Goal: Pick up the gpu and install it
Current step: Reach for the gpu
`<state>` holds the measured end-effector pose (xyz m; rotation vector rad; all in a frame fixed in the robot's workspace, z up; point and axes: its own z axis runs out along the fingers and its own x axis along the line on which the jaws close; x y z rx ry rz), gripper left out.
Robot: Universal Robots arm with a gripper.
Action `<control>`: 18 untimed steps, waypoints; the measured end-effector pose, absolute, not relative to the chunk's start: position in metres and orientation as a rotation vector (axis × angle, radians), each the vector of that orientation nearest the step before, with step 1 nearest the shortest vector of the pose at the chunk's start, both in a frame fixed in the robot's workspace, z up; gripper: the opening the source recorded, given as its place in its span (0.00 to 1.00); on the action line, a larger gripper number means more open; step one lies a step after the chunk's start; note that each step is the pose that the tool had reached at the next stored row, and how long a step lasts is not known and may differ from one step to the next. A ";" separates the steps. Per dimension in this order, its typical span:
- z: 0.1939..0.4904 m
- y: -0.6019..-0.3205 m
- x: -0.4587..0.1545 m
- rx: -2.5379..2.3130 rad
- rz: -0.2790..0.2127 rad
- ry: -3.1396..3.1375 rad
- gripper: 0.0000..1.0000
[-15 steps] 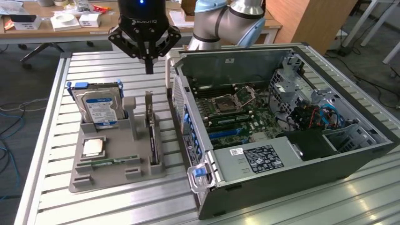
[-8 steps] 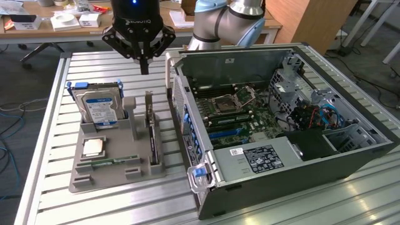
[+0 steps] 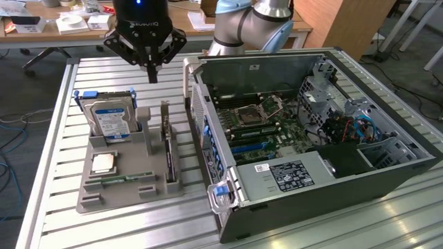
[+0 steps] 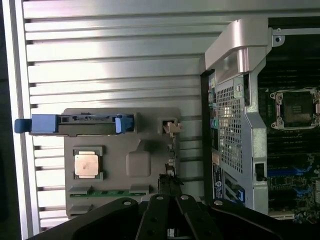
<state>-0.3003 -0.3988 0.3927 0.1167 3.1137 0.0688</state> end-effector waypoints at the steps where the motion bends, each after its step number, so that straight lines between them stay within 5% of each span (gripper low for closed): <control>1: 0.393 -0.399 -0.302 0.117 0.069 3.114 0.10; 18: 0.393 -0.399 -0.315 0.117 0.069 3.114 0.10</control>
